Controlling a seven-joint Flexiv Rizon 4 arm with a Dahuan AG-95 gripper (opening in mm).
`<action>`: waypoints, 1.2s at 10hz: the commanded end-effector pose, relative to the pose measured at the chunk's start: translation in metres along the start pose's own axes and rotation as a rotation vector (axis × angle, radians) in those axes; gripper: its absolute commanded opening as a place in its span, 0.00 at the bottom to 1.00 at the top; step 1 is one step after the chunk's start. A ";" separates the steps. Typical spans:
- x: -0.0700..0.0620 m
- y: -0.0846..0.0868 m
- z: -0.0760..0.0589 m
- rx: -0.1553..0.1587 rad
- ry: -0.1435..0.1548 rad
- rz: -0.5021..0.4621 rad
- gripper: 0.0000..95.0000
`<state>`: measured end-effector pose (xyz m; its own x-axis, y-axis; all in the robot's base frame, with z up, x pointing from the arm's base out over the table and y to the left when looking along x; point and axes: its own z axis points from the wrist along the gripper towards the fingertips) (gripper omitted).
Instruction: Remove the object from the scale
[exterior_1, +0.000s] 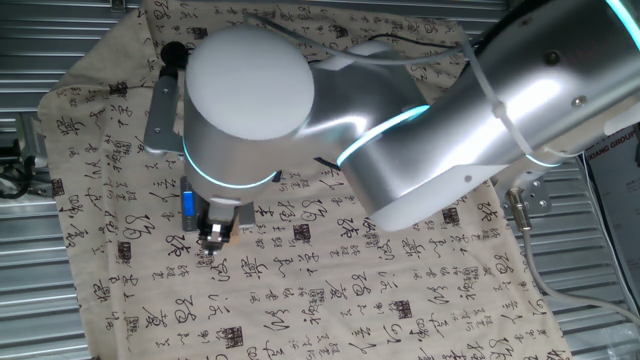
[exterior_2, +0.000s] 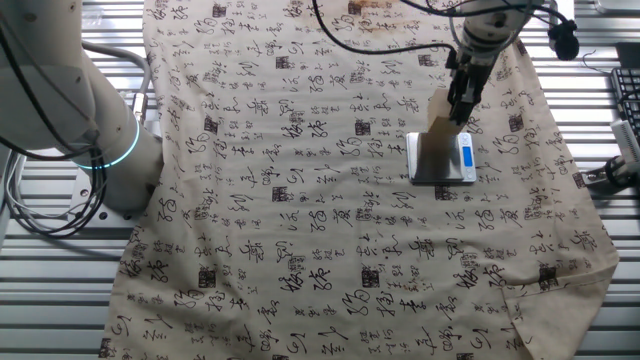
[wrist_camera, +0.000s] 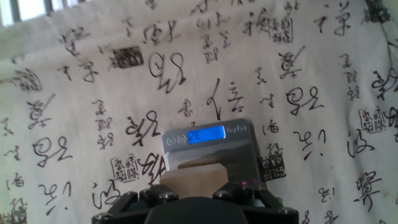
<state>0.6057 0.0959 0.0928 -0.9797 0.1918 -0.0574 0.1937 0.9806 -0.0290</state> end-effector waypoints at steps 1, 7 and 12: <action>0.001 0.006 -0.001 0.002 -0.001 -0.020 0.00; 0.005 0.028 0.001 -0.020 -0.011 -0.090 0.00; 0.010 0.035 0.004 -0.002 -0.020 -0.079 0.00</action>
<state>0.6035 0.1331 0.0863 -0.9907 0.1133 -0.0746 0.1160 0.9927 -0.0321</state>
